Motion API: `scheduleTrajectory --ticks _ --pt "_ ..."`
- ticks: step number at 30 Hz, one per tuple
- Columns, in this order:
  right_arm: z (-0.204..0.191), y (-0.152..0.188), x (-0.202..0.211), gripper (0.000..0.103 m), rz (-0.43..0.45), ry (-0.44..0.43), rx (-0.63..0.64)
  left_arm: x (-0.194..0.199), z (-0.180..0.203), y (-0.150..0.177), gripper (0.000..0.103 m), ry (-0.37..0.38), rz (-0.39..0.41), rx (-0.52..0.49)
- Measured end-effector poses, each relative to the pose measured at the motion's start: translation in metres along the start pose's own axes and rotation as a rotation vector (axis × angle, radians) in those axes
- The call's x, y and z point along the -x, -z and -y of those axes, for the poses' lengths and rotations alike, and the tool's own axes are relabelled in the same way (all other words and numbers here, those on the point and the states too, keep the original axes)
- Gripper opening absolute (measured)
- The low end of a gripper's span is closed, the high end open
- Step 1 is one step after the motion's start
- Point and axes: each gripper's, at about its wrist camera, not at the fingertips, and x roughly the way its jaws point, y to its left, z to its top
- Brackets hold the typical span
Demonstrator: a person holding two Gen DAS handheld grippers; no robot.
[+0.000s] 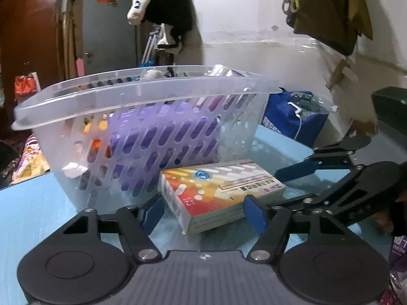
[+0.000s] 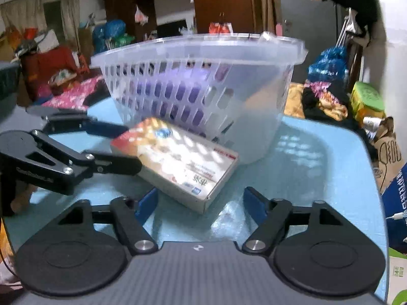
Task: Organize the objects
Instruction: 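Close both grippers on the white-and-orange medicine box, then lift the medicine box with both grippers and lower it into the basket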
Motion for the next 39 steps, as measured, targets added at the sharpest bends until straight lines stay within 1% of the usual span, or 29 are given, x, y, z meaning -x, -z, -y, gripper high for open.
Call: scheduleTrajectory --ticks 3,4,5,10,15,20,24,28,30,33,36,39 --pt "0.002 -0.001 -0.002 0.063 -0.003 -0.032 0.01 -0.002 0.002 0.0 0.071 0.005 -0.001 -0.019" --pt "0.002 -0.001 -0.002 0.059 -0.004 -0.042 0.015 -0.002 0.003 0.0 0.071 0.01 -0.001 -0.024" --pt "0.001 -0.001 -0.001 0.057 -0.003 -0.044 0.022 -0.002 0.005 0.0 0.071 0.006 0.001 -0.032" --pt "-0.001 -0.001 -0.001 0.057 -0.005 -0.042 0.029 -0.004 0.012 0.003 0.068 -0.013 0.004 -0.099" --pt "0.001 -0.001 0.001 0.056 -0.002 -0.048 0.022 -0.004 0.013 0.003 0.065 -0.005 0.006 -0.105" --pt "0.005 0.0 0.006 0.054 0.017 -0.05 0.014 0.004 0.024 0.008 0.059 -0.048 0.037 -0.173" --pt "0.0 0.001 0.017 0.053 0.05 -0.047 0.02 0.013 0.028 0.009 0.056 -0.048 0.066 -0.163" --pt "-0.013 -0.002 0.036 0.053 0.1 -0.04 0.035 0.033 0.03 0.013 0.055 -0.054 0.118 -0.153" --pt "-0.025 -0.004 0.049 0.052 0.131 -0.031 0.059 0.049 0.032 0.014 0.055 -0.059 0.154 -0.144" --pt "-0.045 -0.011 0.07 0.052 0.182 -0.015 0.103 0.077 0.038 0.012 0.055 -0.085 0.215 -0.162" --pt "-0.062 -0.022 0.088 0.052 0.23 -0.002 0.146 0.104 0.042 0.006 0.055 -0.108 0.276 -0.182" --pt "-0.073 -0.043 0.1 0.052 0.264 0.015 0.186 0.124 0.043 -0.01 0.055 -0.129 0.322 -0.213"
